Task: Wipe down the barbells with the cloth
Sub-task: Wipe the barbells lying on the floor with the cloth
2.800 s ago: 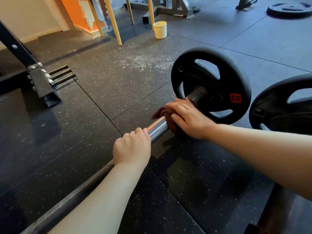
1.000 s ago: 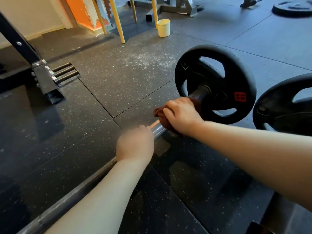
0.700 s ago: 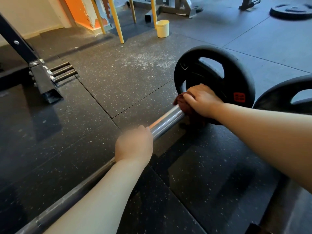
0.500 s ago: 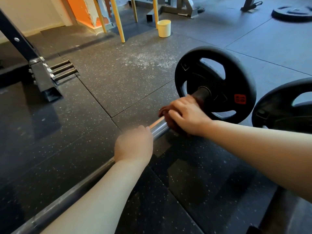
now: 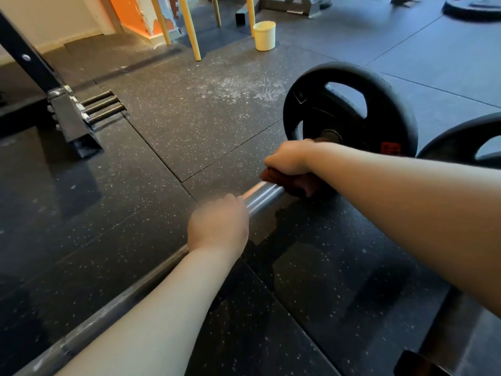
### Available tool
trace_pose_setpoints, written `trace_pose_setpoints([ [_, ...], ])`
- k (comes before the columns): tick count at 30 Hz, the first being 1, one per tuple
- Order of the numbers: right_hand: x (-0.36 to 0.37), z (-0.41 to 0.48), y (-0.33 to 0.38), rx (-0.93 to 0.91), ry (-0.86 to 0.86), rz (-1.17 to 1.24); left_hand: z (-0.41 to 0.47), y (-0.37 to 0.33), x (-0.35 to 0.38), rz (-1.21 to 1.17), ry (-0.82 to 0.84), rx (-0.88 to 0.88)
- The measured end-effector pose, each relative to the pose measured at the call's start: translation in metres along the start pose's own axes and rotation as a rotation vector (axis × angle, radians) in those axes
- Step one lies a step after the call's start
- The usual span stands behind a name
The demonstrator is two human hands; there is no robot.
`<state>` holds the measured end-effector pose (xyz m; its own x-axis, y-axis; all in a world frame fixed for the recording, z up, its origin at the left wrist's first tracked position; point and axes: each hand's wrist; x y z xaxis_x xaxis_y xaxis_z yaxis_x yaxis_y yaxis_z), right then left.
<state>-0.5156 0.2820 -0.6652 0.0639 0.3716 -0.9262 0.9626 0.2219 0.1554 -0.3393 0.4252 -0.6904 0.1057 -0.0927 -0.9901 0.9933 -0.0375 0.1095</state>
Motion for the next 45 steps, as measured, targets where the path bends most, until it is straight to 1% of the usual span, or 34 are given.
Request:
trace_pose_setpoints([
  [1,0.011,-0.003,0.006,-0.048,-0.089,-0.058,0.0,0.001,-0.001,0.005,0.003,-0.001],
  [2,0.023,-0.01,0.012,-0.111,-0.193,-0.066,0.0,0.002,-0.001,0.007,0.009,-0.002],
  [4,0.049,-0.029,0.016,-0.252,-0.433,0.07,0.001,0.004,-0.003,0.001,0.02,-0.006],
  [5,0.06,-0.036,0.011,-0.332,-0.491,0.084,0.001,0.004,-0.003,-0.008,0.024,-0.009],
  [7,0.064,-0.041,-0.011,-0.435,-0.457,0.044,0.0,0.005,-0.005,-0.037,0.031,-0.017],
  [8,0.06,-0.039,-0.021,-0.427,-0.436,0.013,-0.001,0.005,-0.007,-0.05,0.032,-0.02],
  [10,0.048,-0.031,-0.031,-0.289,-0.447,0.029,-0.003,0.004,-0.009,-0.077,0.031,-0.023],
  [12,0.04,-0.022,-0.024,-0.147,-0.457,0.067,-0.002,0.004,-0.008,-0.107,0.028,-0.021],
  [14,0.043,-0.019,-0.002,-0.097,-0.435,0.068,-0.001,0.005,-0.007,-0.136,0.028,-0.019],
  [16,0.055,-0.029,0.022,-0.157,-0.415,0.081,-0.002,0.006,-0.007,-0.171,0.032,-0.02],
  [18,0.066,-0.044,0.039,-0.316,-0.425,0.085,-0.005,0.01,-0.007,-0.209,0.035,-0.024],
  [20,0.063,-0.052,0.034,-0.448,-0.356,0.039,-0.008,0.015,-0.005,-0.221,0.042,-0.014],
  [21,0.058,-0.05,0.027,-0.472,-0.33,0.007,-0.012,0.019,-0.004,-0.217,0.045,-0.003],
  [22,0.053,-0.044,0.02,-0.445,-0.329,-0.01,-0.015,0.023,-0.001,-0.209,0.044,0.011],
  [25,0.045,-0.031,0.014,-0.198,-0.358,0.052,-0.026,0.037,0.003,-0.262,0.051,0.016],
  [27,0.059,-0.033,0.032,-0.148,-0.413,0.092,-0.034,0.047,0.005,-0.311,0.054,0.024],
  [29,0.076,-0.047,0.056,-0.254,-0.447,0.104,-0.043,0.055,0.008,-0.344,0.063,0.033],
  [31,0.085,-0.061,0.064,-0.417,-0.401,0.101,-0.051,0.061,0.01,-0.359,0.084,0.015],
  [33,0.084,-0.069,0.06,-0.528,-0.351,0.043,-0.06,0.065,0.012,-0.341,0.097,-0.005],
  [34,0.083,-0.071,0.058,-0.543,-0.351,0.018,-0.062,0.067,0.012,-0.328,0.108,-0.005],
  [36,0.076,-0.073,0.069,-0.481,-0.378,-0.02,-0.065,0.07,0.012,-0.319,0.13,-0.002],
  [37,0.07,-0.071,0.081,-0.427,-0.353,-0.045,-0.065,0.072,0.011,-0.328,0.143,-0.007],
  [38,0.062,-0.066,0.094,-0.377,-0.291,-0.091,-0.065,0.074,0.011,-0.34,0.156,-0.011],
  [39,0.053,-0.059,0.107,-0.328,-0.195,-0.128,-0.065,0.076,0.01,-0.346,0.165,-0.01],
  [41,0.038,-0.05,0.125,-0.28,-0.028,-0.152,-0.067,0.079,0.008,-0.343,0.175,-0.005],
  [42,0.035,-0.048,0.129,-0.273,0.004,-0.173,-0.068,0.081,0.007,-0.345,0.181,-0.003],
  [43,0.037,-0.048,0.127,-0.275,-0.017,-0.185,-0.069,0.081,0.006,-0.349,0.188,-0.002],
  [44,0.044,-0.053,0.124,-0.281,-0.087,-0.176,-0.07,0.082,0.006,-0.351,0.194,-0.002],
  [45,0.056,-0.06,0.119,-0.283,-0.211,-0.098,-0.071,0.082,0.005,-0.348,0.197,-0.001],
])
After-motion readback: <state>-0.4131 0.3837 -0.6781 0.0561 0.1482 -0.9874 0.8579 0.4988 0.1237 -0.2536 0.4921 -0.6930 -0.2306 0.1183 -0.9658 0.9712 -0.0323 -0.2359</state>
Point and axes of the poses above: each hand's wrist, its own z-axis towards the middle knuckle, its own x-axis out of the palm, y = z × x
